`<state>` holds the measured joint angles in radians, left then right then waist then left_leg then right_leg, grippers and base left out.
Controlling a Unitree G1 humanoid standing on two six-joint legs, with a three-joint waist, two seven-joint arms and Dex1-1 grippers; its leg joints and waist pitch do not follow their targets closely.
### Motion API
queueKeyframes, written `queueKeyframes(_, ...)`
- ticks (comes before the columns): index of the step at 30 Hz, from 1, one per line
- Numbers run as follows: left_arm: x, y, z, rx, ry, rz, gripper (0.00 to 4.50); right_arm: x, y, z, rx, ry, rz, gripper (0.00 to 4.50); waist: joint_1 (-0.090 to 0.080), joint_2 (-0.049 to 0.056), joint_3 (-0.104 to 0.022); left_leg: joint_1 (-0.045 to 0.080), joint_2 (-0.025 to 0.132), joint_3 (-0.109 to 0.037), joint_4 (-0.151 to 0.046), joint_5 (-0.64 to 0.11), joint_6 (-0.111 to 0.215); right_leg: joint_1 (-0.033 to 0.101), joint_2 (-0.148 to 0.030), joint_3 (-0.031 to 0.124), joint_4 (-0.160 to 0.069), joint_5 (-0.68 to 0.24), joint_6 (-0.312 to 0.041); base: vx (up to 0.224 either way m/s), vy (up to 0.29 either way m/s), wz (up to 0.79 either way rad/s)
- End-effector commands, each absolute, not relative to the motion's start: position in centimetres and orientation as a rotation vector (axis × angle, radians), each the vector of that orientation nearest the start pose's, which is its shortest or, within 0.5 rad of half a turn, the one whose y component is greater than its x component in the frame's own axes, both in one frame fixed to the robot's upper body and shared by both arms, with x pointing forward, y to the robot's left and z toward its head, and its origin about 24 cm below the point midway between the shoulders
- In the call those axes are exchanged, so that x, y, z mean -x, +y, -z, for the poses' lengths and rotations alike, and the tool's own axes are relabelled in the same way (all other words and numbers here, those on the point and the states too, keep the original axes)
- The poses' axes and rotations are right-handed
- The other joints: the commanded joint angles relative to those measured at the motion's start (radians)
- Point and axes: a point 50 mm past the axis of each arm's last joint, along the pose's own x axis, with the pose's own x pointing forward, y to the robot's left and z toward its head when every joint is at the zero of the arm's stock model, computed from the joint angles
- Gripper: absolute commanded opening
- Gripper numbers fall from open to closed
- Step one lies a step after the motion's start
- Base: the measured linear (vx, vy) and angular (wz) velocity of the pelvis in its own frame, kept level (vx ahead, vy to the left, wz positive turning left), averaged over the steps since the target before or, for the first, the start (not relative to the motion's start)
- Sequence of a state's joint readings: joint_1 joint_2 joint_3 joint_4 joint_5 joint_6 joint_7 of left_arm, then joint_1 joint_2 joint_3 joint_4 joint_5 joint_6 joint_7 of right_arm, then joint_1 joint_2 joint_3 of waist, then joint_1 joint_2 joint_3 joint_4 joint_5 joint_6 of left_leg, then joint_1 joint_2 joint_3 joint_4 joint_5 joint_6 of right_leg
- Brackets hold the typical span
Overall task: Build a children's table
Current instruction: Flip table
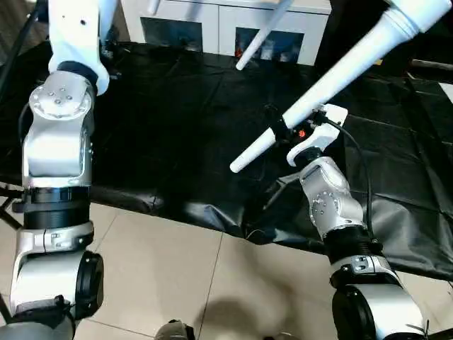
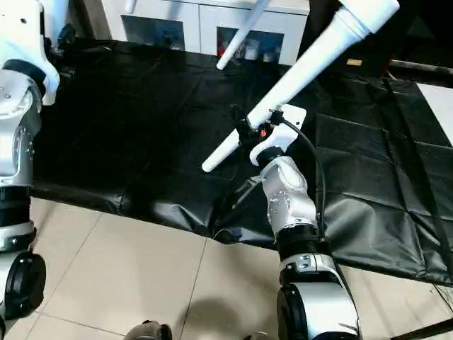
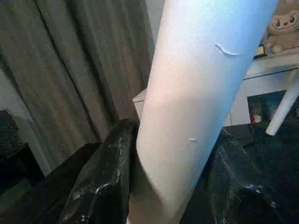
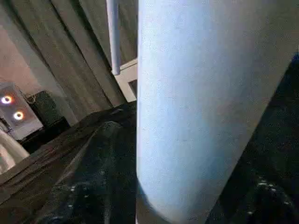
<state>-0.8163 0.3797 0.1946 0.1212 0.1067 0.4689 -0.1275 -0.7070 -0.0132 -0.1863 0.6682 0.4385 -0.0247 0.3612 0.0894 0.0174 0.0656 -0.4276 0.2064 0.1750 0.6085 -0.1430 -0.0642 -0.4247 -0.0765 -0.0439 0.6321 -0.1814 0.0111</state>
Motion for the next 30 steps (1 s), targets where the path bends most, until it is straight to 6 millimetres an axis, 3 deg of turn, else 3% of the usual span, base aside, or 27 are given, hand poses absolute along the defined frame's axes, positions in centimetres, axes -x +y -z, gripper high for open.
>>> queueKeyframes(1, -35.0, 22.4, -25.9, -0.269, -0.292, -0.154, 1.85, -37.1, -11.7, -11.2, -0.474, -0.132, -0.398, 2.44, -0.001, -0.009, -0.095, 0.035, 0.009, 0.004, -0.057, -0.106, 0.046, 0.056, -0.042, 0.024, -0.051, -0.017, -0.222, 0.0, 0.0, 0.0)
queueKeyframes(8, -34.9, 22.5, -25.6, -0.267, -0.289, -0.162, 1.82, -37.0, -12.0, -11.7, -0.459, -0.148, -0.41, 1.79, -0.001, -0.01, -0.095, 0.037, 0.01, 0.004, -0.057, -0.108, 0.045, 0.055, -0.043, 0.024, -0.051, -0.027, -0.222, 0.0, 0.0, 0.0)
queueKeyframes(9, -34.9, 22.6, -25.5, -0.267, -0.288, -0.165, 1.82, -37.1, -12.1, -12.0, -0.456, -0.157, -0.411, 1.79, -0.002, -0.017, -0.094, 0.037, 0.01, 0.005, -0.058, -0.108, 0.046, 0.055, -0.041, 0.024, -0.052, -0.027, -0.221, 0.0, 0.0, 0.0)
queueKeyframes(10, -34.8, 22.7, -25.2, -0.267, -0.284, -0.17, 1.81, -37.1, -12.3, -12.5, -0.454, -0.176, -0.412, 1.61, 0.0, -0.016, -0.095, 0.038, 0.01, 0.004, -0.057, -0.1, 0.046, 0.056, -0.042, 0.024, -0.049, -0.022, -0.22, 0.0, 0.0, 0.0)
queueKeyframes(16, -34.6, 22.9, -24.0, -0.268, -0.261, -0.181, 1.77, -36.7, -12.9, -13.3, -0.392, -0.215, -0.406, 1.54, 0.001, -0.021, -0.096, 0.04, 0.011, 0.005, -0.055, -0.083, 0.047, 0.054, -0.04, 0.025, -0.048, 0.01, -0.216, 0.0, 0.0, 0.0)
queueKeyframes(20, -34.5, 22.7, -23.0, -0.276, -0.248, -0.153, 1.73, -36.3, -13.6, -13.7, -0.3, -0.247, -0.374, 1.54, 0.003, -0.027, -0.095, 0.041, 0.013, 0.005, -0.058, -0.094, 0.03, 0.054, -0.04, 0.025, -0.049, -0.005, -0.206, 0.0, 0.0, 0.0)
queueKeyframes(21, -34.4, 21.9, -22.0, -0.29, -0.236, -0.1, 1.72, -35.8, -14.3, -14.1, -0.212, -0.282, -0.335, 1.54, 0.003, -0.027, -0.094, 0.044, 0.013, 0.005, -0.059, -0.102, 0.022, 0.05, -0.039, 0.025, -0.051, -0.011, -0.2, 0.0, 0.0, 0.0)
queueKeyframes(26, -34.3, 20.3, -19.6, -0.302, -0.191, -0.022, 1.65, -34.6, -15.0, -14.9, -0.099, -0.342, -0.29, 1.53, 0.01, -0.033, -0.092, 0.045, 0.013, 0.006, -0.061, -0.126, 0.008, 0.051, -0.038, 0.028, -0.054, -0.021, -0.174, 0.0, 0.0, 0.0)
queueKeyframes(30, -34.4, 18.7, -17.3, -0.352, -0.141, 0.027, 1.62, -32.8, -15.2, -14.7, 0.023, -0.371, -0.289, 1.53, 0.013, -0.029, -0.088, 0.054, 0.016, 0.005, -0.065, -0.178, -0.008, 0.043, -0.034, 0.029, -0.066, -0.073, -0.146, 0.0, 0.0, 0.0)
